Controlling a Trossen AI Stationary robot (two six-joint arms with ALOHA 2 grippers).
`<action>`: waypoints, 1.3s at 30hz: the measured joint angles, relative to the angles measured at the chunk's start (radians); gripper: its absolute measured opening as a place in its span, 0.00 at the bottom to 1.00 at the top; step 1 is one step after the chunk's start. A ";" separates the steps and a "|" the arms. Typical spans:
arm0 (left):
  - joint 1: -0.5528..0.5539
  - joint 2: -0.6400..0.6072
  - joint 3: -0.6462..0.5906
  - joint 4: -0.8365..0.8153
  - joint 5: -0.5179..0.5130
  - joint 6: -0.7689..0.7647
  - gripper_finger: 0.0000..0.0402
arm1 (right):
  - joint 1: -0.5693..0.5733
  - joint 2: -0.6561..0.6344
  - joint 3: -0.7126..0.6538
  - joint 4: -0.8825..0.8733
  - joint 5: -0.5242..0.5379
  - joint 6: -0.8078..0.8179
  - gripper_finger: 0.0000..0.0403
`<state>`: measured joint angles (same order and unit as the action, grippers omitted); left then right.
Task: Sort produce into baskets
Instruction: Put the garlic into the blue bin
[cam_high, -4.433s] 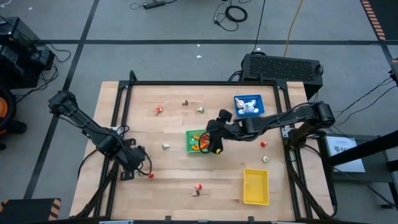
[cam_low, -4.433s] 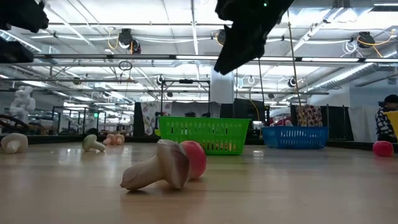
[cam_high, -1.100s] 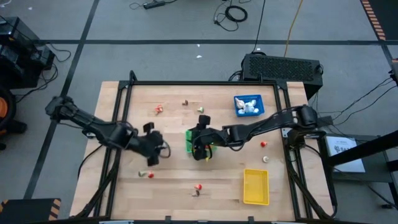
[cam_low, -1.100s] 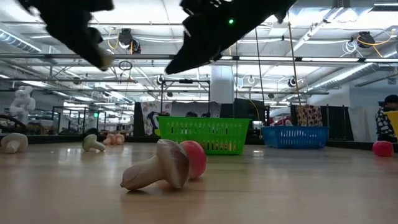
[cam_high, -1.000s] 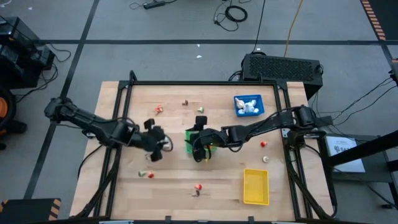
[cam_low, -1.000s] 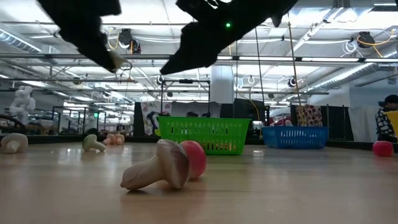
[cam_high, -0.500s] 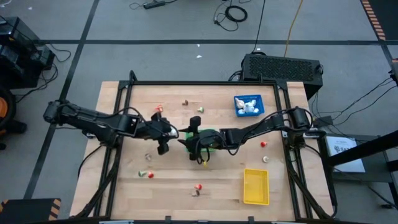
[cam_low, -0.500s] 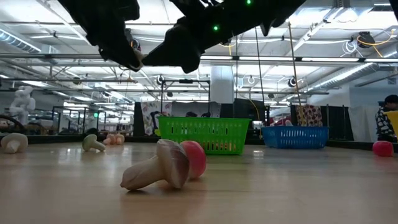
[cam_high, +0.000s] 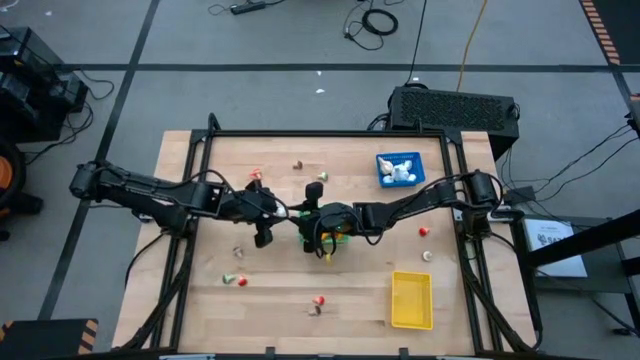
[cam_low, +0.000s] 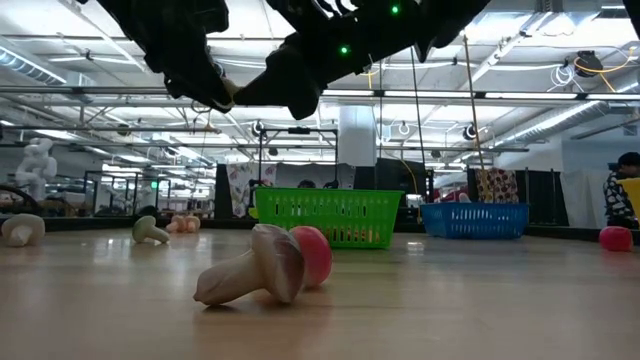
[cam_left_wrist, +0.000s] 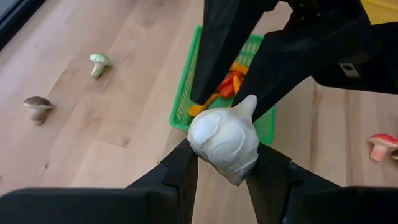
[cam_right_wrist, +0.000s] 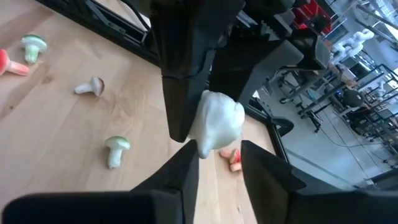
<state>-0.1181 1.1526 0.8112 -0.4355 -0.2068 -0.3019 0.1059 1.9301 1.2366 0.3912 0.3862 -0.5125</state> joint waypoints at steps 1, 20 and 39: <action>0.000 0.000 0.000 0.000 -0.001 0.000 0.30 | 0.000 0.000 0.000 -0.001 0.000 0.000 0.25; -0.001 0.000 0.000 0.000 -0.103 -0.004 0.51 | -0.002 0.000 0.000 0.002 0.007 0.002 0.00; -0.001 -0.040 0.028 -0.243 -0.117 -0.014 0.69 | -0.097 -0.021 0.000 -0.499 0.249 0.038 0.00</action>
<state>-0.1192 1.1122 0.8394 -0.6785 -0.3233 -0.3162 0.0092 1.9094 1.2362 -0.1080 0.6355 -0.4747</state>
